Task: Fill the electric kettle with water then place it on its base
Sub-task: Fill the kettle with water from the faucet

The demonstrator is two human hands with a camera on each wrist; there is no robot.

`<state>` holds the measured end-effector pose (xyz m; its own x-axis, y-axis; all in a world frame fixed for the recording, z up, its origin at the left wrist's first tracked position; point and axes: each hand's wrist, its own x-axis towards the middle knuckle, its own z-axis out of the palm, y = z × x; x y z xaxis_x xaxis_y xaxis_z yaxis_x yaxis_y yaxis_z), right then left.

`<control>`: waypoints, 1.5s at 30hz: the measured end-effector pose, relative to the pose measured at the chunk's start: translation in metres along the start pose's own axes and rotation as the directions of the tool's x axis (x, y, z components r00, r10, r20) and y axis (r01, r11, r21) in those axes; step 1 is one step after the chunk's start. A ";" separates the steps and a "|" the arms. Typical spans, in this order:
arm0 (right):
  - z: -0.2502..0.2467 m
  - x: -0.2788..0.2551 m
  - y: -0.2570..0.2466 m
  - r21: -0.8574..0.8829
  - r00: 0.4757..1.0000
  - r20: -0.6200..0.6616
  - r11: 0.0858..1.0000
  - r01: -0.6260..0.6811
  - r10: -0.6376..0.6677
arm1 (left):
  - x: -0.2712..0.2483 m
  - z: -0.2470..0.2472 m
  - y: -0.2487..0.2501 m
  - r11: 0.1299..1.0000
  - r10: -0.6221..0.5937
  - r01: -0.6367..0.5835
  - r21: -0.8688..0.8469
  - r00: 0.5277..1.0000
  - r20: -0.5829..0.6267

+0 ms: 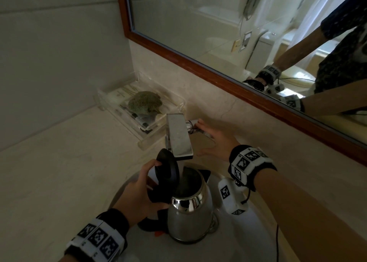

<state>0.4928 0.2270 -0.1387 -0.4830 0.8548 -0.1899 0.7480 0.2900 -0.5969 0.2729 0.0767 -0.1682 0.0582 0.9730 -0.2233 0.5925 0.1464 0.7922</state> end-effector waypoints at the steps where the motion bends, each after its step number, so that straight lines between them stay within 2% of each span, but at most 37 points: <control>1: 0.000 0.000 0.000 0.002 1.000 0.001 1.000 -0.001 0.001 | 0.000 0.000 0.000 1.000 -0.001 0.001 0.002 1.000 0.001; 11: 0.000 -0.002 -0.002 -0.009 1.000 -0.013 1.000 0.007 -0.007 | 0.001 0.001 -0.001 1.000 -0.011 0.012 0.019 1.000 -0.004; 20: 0.003 -0.003 -0.003 0.081 0.999 -0.021 0.996 -0.023 0.025 | 0.002 0.001 -0.004 1.000 0.002 -0.002 0.016 1.000 -0.006; 29: 0.004 -0.002 -0.005 0.084 0.999 -0.030 0.996 -0.033 0.036 | 0.003 0.002 -0.006 1.000 -0.017 0.017 0.008 1.000 -0.006; 42: 0.016 -0.008 -0.032 -0.186 0.995 -0.032 0.978 -0.095 0.091 | 0.002 0.005 -0.008 1.000 0.003 -0.002 0.008 0.999 -0.039; 45: 0.017 -0.010 -0.036 -0.203 0.996 -0.028 0.975 -0.093 0.089 | 0.002 0.005 -0.007 1.000 -0.002 0.002 0.016 0.999 -0.032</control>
<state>0.4630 0.2009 -0.1287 -0.4014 0.8889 -0.2207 0.8666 0.2907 -0.4055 0.2730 0.0769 -0.1773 0.0317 0.9779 -0.2068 0.6058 0.1457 0.7822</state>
